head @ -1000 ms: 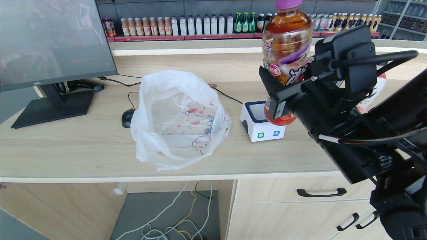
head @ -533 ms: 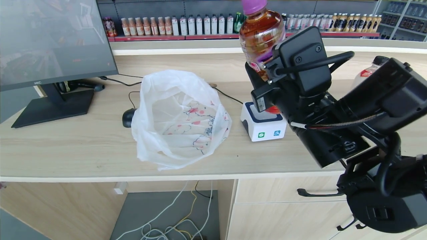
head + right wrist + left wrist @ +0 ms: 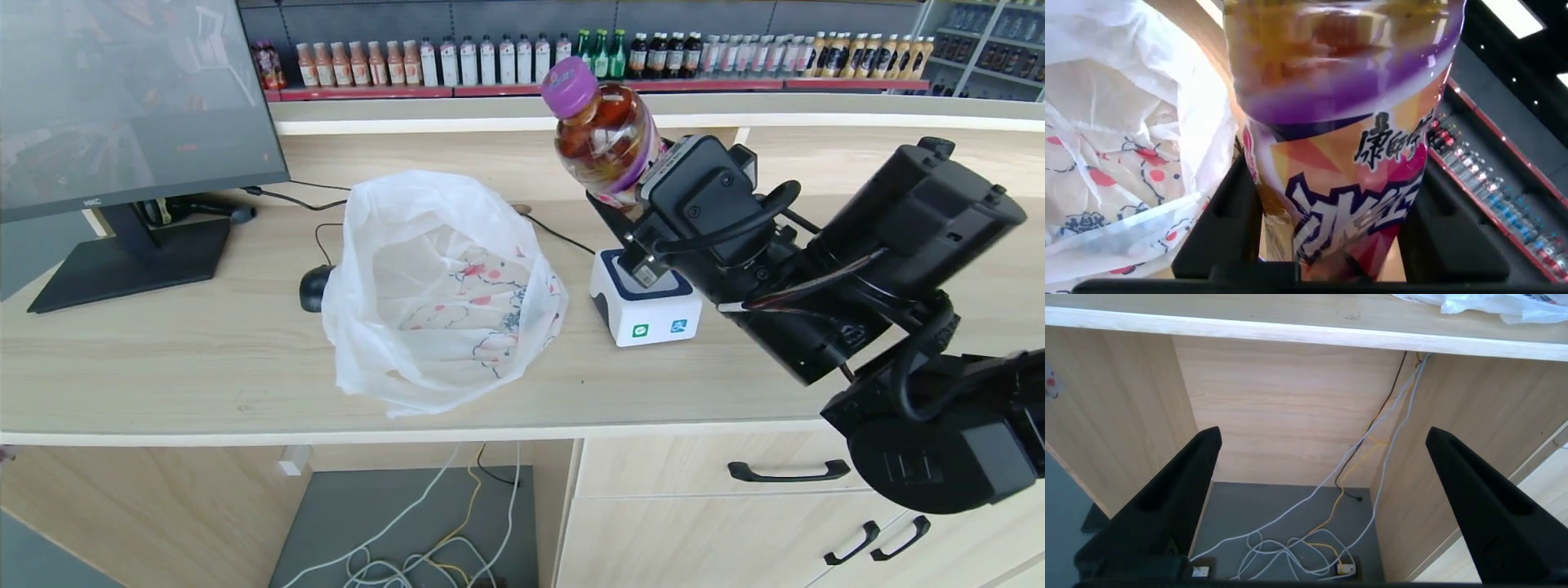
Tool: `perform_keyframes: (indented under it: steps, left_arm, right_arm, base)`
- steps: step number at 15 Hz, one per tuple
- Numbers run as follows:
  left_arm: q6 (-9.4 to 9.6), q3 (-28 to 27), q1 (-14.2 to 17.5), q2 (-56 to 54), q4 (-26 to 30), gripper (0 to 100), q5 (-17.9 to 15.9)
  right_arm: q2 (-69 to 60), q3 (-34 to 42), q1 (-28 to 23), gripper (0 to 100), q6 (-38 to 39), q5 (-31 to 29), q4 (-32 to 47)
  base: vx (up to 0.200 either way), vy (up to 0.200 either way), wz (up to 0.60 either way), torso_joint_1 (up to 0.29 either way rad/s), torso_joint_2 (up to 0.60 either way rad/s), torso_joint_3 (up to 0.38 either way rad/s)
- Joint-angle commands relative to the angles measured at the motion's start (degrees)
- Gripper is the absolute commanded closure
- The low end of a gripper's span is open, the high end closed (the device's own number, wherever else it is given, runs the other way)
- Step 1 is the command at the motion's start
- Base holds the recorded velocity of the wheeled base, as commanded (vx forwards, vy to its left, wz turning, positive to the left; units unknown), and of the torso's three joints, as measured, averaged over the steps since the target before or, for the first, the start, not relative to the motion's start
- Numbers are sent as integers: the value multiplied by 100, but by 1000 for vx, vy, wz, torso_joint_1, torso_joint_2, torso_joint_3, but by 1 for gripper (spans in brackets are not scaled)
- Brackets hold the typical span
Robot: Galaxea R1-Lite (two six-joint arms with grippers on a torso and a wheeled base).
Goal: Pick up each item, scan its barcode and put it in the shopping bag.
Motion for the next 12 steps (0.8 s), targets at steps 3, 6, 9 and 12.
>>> perform_keyframes:
  steps: [3,6,9,12]
  left_arm:
    - [0,0,4,-2,-4,0,1]
    - [0,0,4,-2,-4,0,1]
    - [0,0,4,-2,-4,0,1]
    - [0,0,4,-2,-4,0,1]
  right_arm:
    - [-80,2,-99,100,-444,587,339]
    - [-53,195,-450,100,-901,1308,400]
    - [-1,362,-644,100,-1094,1633,400]
    - [26,292,-696,100,-1208,1756,400]
  base:
    - [0,0,0,0,0,0]
    - [0,0,0,0,0,0]
    - [0,0,0,0,0,0]
    - [0,0,0,0,0,0]
